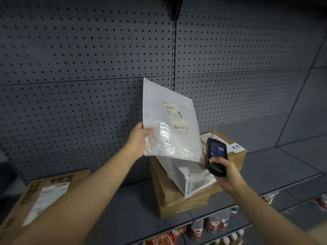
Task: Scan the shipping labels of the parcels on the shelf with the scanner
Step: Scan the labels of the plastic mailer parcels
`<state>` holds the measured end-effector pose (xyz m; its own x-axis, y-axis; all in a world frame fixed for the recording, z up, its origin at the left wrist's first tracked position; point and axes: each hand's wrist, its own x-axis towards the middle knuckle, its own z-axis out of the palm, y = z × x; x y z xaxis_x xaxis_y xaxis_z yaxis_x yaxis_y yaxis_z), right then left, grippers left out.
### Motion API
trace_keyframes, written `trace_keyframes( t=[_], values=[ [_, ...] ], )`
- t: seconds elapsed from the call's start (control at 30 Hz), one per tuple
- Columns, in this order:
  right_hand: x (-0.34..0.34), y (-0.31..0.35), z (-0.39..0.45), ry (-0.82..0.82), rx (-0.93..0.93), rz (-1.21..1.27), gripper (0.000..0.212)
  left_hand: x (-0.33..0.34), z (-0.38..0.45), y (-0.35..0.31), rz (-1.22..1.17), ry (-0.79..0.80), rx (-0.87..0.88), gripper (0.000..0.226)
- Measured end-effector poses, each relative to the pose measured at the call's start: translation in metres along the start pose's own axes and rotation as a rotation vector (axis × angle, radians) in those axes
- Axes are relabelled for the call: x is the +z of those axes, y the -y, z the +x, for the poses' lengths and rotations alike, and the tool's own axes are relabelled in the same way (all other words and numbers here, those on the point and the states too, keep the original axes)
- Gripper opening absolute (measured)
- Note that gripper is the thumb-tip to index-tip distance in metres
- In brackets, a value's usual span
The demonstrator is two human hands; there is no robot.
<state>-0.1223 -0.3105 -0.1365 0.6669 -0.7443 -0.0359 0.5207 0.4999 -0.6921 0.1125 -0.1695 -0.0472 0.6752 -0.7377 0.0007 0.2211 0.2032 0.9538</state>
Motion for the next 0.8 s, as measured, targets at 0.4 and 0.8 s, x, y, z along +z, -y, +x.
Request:
trace_keyframes(
  t=[0.4,0.8],
  values=[
    [-0.071,0.018,0.006,-0.198,-0.014,-0.097,0.083,0.018,-0.008,0.123,0.197,-0.124,-0.296,0.04],
    [-0.072,0.02,0.003,-0.074,0.217,-0.244,0.109,0.004,-0.008,0.102,0.153,-0.074,-0.338,0.02]
  ],
)
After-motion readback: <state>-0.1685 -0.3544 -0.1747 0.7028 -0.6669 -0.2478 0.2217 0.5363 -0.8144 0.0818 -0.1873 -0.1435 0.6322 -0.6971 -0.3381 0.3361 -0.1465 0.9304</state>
